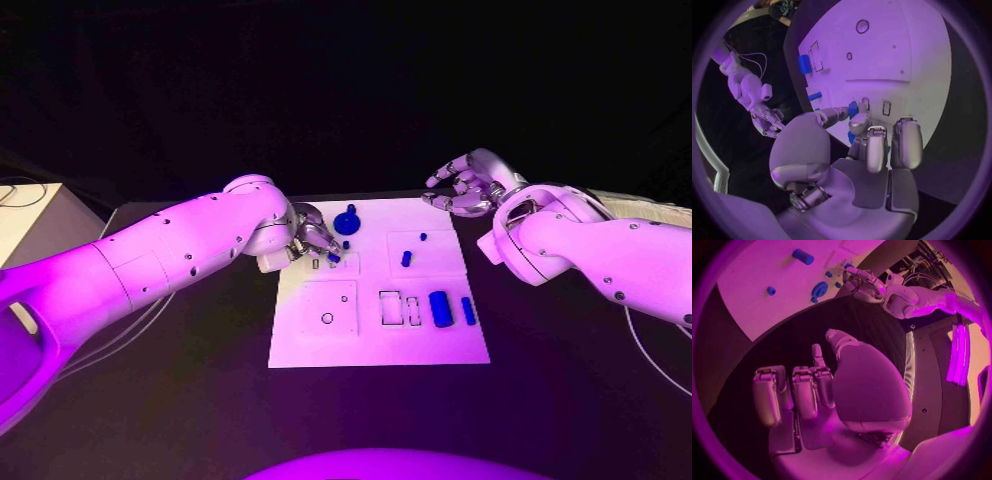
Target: Assemble the parts on the task board
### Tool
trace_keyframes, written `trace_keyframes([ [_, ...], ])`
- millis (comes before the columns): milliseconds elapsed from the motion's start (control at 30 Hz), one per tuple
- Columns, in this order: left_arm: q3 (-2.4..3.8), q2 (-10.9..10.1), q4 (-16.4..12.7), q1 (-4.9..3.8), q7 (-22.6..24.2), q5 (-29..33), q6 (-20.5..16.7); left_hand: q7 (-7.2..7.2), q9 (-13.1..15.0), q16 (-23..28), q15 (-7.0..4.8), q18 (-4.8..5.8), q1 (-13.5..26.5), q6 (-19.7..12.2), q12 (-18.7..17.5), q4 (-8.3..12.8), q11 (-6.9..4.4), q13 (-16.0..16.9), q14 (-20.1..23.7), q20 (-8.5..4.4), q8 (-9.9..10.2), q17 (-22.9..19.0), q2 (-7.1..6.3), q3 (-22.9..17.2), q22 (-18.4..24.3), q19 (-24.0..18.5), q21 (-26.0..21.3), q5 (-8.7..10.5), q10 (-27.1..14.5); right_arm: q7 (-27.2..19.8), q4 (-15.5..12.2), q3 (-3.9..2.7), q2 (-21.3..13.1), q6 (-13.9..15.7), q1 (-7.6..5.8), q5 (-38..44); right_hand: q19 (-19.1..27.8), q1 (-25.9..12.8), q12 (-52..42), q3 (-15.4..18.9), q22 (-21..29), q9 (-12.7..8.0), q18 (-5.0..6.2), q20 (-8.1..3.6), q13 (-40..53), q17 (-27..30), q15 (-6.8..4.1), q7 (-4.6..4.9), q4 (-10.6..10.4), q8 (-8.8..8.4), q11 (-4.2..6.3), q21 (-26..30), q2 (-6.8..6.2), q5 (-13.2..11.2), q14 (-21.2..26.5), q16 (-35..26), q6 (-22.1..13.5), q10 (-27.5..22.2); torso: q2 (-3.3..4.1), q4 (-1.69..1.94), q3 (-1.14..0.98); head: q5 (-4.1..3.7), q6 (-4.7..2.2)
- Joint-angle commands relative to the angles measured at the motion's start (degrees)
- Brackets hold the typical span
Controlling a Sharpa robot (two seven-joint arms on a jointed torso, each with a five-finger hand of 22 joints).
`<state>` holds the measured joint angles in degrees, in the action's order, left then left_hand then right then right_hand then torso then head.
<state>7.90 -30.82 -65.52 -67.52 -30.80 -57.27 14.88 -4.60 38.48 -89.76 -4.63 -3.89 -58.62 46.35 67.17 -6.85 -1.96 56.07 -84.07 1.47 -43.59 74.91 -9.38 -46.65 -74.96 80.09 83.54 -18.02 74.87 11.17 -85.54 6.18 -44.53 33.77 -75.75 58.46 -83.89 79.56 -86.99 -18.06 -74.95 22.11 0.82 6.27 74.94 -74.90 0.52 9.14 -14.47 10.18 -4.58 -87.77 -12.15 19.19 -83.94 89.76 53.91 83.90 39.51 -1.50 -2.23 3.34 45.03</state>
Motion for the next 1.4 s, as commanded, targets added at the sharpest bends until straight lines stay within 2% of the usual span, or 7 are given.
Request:
trace_keyframes([
  [33, 0.04, 0.0, -0.4, -0.01, 0.7, -0.3, -3.6, 2.85, 20.6, 0.1, -0.58, 0.7, 0.4, 3.5, 0.7, 6.9, -0.31, 0.6, -5.8, -0.03, -1.4, 14.7, -0.01, -6.4, -0.7, 0.6, 0.4, -1.08, 1.0, -0.1, 0.0, -0.02, 0.0, -0.8, 0.04, 0.6, -4.9, -0.2, 0.1, -0.4, -13.1, 0.1, -0.17, -0.37, 11.8, -14.4, -0.5, -0.08, -0.1, 0.19, 0.32, 0.2, 0.2, 0.1, -5.9, 0.0, -0.5, 2.9, 0.02, 0.04, 0.05, 0.04, 0.03],
  [167, 0.05, 0.0, -0.5, -0.01, 0.7, -0.6, -3.6, 3.13, 21.4, -0.1, -0.8, 0.81, 0.8, 4.3, 1.5, 6.9, -0.55, 1.6, -5.8, -0.23, -1.6, 14.8, -0.18, -6.3, -1.2, 1.0, 0.6, -2.1, 1.7, -0.1, 0.1, -0.02, 0.0, -0.9, 0.06, 0.6, -4.9, -0.2, 0.1, -0.4, -13.1, 0.1, -0.17, -0.37, 11.8, -14.4, -0.5, -0.08, -0.1, 0.19, 0.32, 0.2, 0.2, 0.1, -5.9, 0.0, -0.5, 2.9, -0.03, 0.0, 0.01, 0.12, 0.27],
  [567, -0.1, 0.0, -0.7, -0.01, 0.5, -2.9, -3.5, 3.72, 22.7, -0.2, -1.19, 0.86, 0.6, 5.7, 2.3, 6.9, -1.03, 2.6, -5.9, -0.5, -2.0, 15.1, 0.12, -4.7, -1.5, 1.2, 0.7, -1.6, 2.6, 0.1, 0.1, -0.02, 0.0, -1.1, 0.09, 0.6, -4.9, -0.3, 0.2, -0.4, -13.1, 0.1, -0.15, -0.37, 11.7, -14.3, -0.49, -0.06, -0.2, 0.22, 0.31, 0.3, 0.14, 0.2, -5.9, 0.0, -0.5, 2.8, -0.01, 0.06, 0.04, 0.3, 0.74],
  [867, -0.93, -0.6, -1.8, 0.02, 0.7, -5.3, -4.9, 4.11, 23.7, -0.2, -1.44, 0.92, 0.8, 6.7, 2.3, 6.4, -1.34, 2.4, -5.9, -0.66, -2.4, 15.1, 0.67, -3.3, -1.7, 1.4, 0.7, -1.2, 2.8, 0.1, 0.1, -0.02, 0.0, -1.0, 0.1, 0.6, -4.9, -0.4, 0.2, -0.4, -13.1, 0.2, -0.15, -0.37, 11.7, -14.3, -0.49, -0.07, -0.2, 0.23, 0.31, 0.3, 0.12, 0.2, -5.9, 0.0, -0.6, 2.8, -0.07, 0.07, 0.02, 0.69, 1.22],
  [1200, -1.96, -0.9, -2.6, 0.24, 0.8, -6.8, -7.2, 4.22, 24.0, -0.2, -1.5, 0.95, 0.8, 6.9, 2.2, 6.2, -1.42, 2.2, -5.9, -0.7, -2.5, 15.1, 0.87, -2.9, -1.9, 1.5, 0.8, -1.01, 2.8, 0.0, 0.2, -0.02, -0.1, -0.9, 0.1, 0.7, -4.9, -0.4, 0.2, -0.4, -13.1, 0.2, -0.15, -0.37, 11.7, -14.3, -0.49, -0.07, -0.2, 0.23, 0.31, 0.3, 0.12, 0.2, -5.9, 0.0, -0.6, 2.8, 0.02, -0.02, 0.06, 0.96, 1.39],
  [1400, -2.5, -1.0, -3.0, 0.38, 0.7, -7.4, -7.8, 4.33, 24.3, -0.2, -1.6, 0.98, 0.8, 7.1, 2.2, 6.0, -1.52, 2.1, -5.9, -0.76, -2.5, 15.1, 1.15, -2.3, -2.0, 1.6, 0.8, -0.61, 2.9, 0.0, 0.2, -0.02, -0.1, -0.9, 0.1, 0.7, -4.9, -0.4, 0.2, -0.4, -13.1, 0.2, -0.15, -0.37, 11.7, -14.3, -0.49, -0.07, -0.2, 0.23, 0.31, 0.3, 0.12, 0.2, -5.9, 0.0, -0.6, 2.8, 0.01, 0.0, 0.01, 1.02, 1.49],
])
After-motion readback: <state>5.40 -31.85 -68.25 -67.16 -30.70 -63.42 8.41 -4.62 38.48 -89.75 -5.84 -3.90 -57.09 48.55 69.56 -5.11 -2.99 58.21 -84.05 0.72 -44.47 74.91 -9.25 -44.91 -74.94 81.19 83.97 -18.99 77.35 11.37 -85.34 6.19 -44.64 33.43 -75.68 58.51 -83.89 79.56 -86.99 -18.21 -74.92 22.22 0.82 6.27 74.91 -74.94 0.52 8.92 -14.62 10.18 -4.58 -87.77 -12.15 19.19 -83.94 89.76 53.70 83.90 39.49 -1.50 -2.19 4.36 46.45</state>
